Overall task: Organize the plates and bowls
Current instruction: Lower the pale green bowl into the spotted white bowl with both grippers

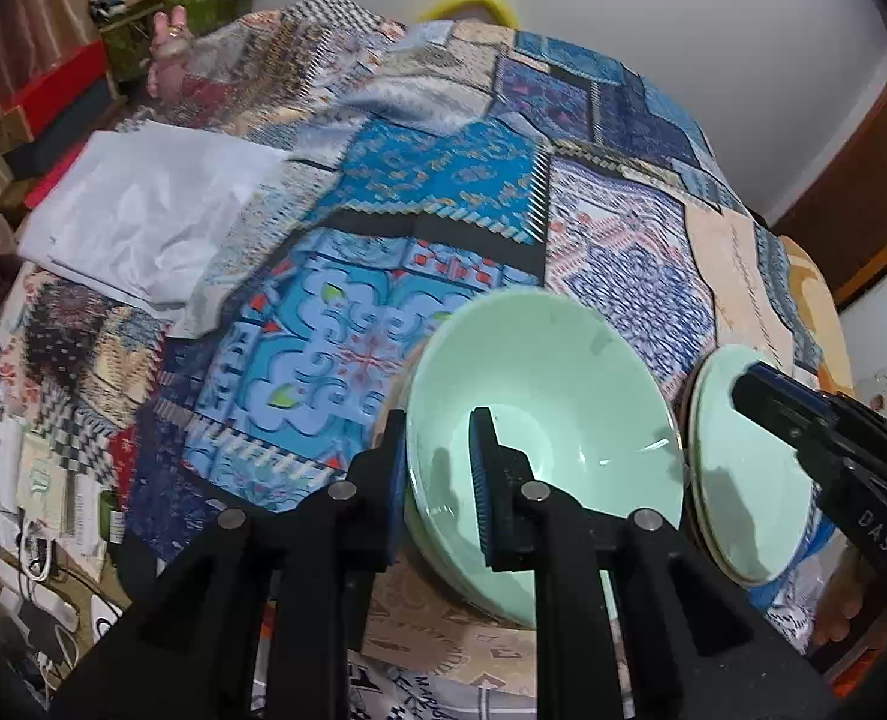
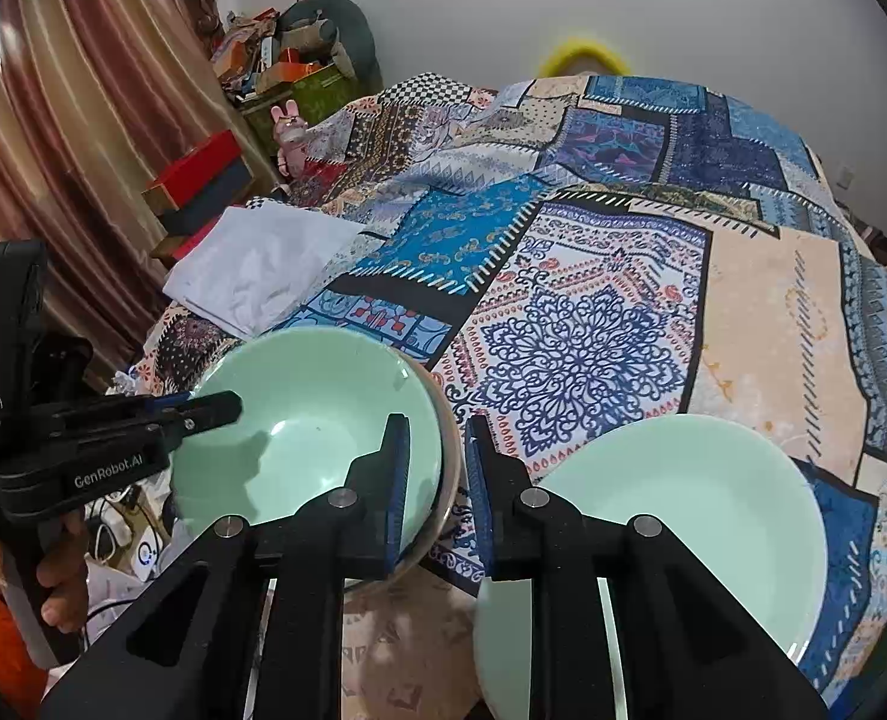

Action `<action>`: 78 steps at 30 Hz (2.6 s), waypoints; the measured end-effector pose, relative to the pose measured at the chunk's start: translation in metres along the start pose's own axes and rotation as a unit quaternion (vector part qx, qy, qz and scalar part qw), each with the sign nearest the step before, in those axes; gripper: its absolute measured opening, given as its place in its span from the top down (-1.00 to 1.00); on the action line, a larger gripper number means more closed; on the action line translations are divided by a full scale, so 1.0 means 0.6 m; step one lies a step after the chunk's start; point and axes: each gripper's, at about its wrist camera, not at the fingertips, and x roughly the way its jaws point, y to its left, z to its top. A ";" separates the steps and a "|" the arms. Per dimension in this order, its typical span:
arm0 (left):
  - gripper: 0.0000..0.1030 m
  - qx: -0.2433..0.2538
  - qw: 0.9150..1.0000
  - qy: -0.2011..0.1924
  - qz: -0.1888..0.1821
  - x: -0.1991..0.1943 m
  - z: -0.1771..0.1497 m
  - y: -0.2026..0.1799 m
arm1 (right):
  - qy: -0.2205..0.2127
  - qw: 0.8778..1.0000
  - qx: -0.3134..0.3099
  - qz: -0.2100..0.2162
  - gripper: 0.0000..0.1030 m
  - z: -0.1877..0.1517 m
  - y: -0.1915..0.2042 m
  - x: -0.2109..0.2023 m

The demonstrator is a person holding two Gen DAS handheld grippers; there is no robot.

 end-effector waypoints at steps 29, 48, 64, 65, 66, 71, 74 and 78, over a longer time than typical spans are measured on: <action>0.00 -0.007 0.999 0.016 -0.031 0.035 -0.051 0.040 | 0.057 0.997 0.020 0.055 0.05 -0.031 0.008 0.078; 0.34 -0.003 0.998 0.036 -0.055 0.067 -0.051 0.031 | 0.085 0.995 0.011 0.048 0.39 -0.049 0.013 0.118; 0.35 -0.003 0.998 0.041 -0.042 0.056 -0.040 0.019 | 0.091 0.994 0.037 0.051 0.40 -0.043 0.004 0.119; 0.34 -0.002 0.998 0.040 -0.042 0.056 -0.040 0.018 | 0.091 0.994 0.039 0.052 0.41 -0.043 0.003 0.118; 0.35 -0.001 0.998 0.040 -0.041 0.055 -0.039 0.017 | 0.091 0.994 0.042 0.052 0.41 -0.042 0.002 0.118; 0.34 0.003 0.999 0.035 -0.042 0.048 -0.034 0.009 | 0.079 0.994 0.050 0.050 0.40 -0.037 -0.003 0.103; 0.34 0.005 0.999 0.030 -0.045 0.039 -0.028 0.003 | 0.070 0.995 0.053 0.049 0.40 -0.032 -0.006 0.092; 0.34 0.011 0.999 0.020 -0.048 0.024 -0.019 -0.010 | 0.056 0.996 0.056 0.045 0.41 -0.023 -0.013 0.070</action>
